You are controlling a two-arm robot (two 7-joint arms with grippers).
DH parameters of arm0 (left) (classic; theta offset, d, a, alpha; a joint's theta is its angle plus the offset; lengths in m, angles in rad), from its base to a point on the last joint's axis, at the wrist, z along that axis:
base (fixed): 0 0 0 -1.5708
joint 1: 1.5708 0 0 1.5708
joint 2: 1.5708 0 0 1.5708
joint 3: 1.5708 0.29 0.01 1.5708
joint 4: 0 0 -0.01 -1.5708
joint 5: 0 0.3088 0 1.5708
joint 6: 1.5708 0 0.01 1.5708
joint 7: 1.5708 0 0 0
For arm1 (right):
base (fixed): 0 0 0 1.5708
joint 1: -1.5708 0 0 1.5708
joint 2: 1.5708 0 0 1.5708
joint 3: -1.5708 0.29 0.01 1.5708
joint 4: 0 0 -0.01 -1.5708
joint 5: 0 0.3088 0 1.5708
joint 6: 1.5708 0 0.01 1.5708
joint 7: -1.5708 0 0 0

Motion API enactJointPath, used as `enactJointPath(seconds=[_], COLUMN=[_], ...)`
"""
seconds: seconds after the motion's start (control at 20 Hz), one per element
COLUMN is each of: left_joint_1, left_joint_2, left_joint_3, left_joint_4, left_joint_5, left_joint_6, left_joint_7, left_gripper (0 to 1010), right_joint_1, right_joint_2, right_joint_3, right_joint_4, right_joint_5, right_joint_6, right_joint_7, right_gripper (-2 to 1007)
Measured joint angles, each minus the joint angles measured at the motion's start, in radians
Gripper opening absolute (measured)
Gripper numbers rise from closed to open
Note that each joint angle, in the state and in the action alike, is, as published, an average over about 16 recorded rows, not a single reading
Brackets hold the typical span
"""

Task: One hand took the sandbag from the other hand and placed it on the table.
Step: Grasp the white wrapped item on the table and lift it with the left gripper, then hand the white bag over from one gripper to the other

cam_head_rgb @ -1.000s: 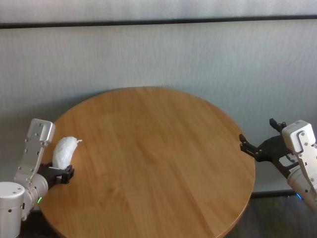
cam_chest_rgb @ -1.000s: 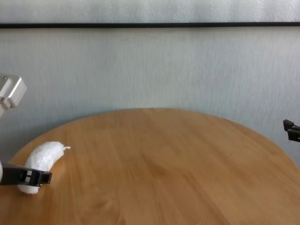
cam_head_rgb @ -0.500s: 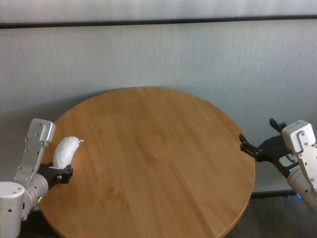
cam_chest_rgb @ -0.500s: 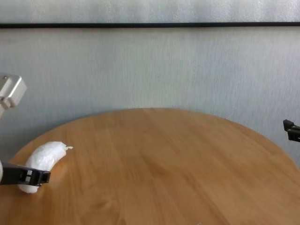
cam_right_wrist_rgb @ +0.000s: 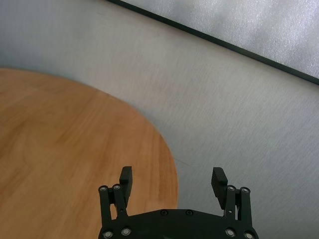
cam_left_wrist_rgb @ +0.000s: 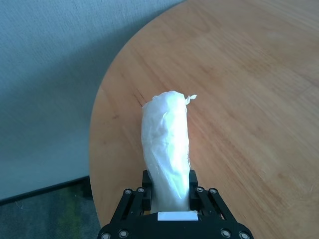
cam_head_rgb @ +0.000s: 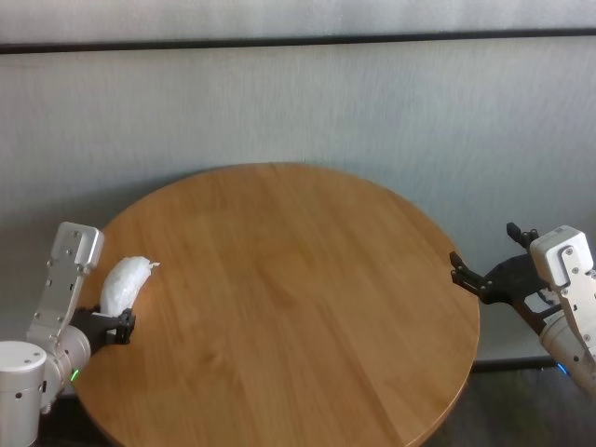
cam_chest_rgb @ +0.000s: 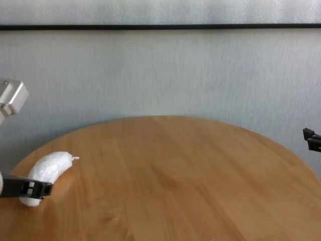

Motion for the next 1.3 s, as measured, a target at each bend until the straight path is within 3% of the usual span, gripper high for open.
enactJointPath(seconds=[1.3], left_joint_1=[0.001], left_joint_2=[0.0], left_joint_3=[-0.001], left_joint_4=[-0.001], left_joint_5=[0.001], left_joint_6=[-0.007], left_joint_7=[-0.006], left_gripper=[385], right_joint_1=[0.0], right_joint_2=[0.0], right_joint_3=[0.0], right_joint_4=[0.0], right_joint_5=[0.0], right_joint_6=[0.0], right_joint_7=[0.0], right_gripper=[1001])
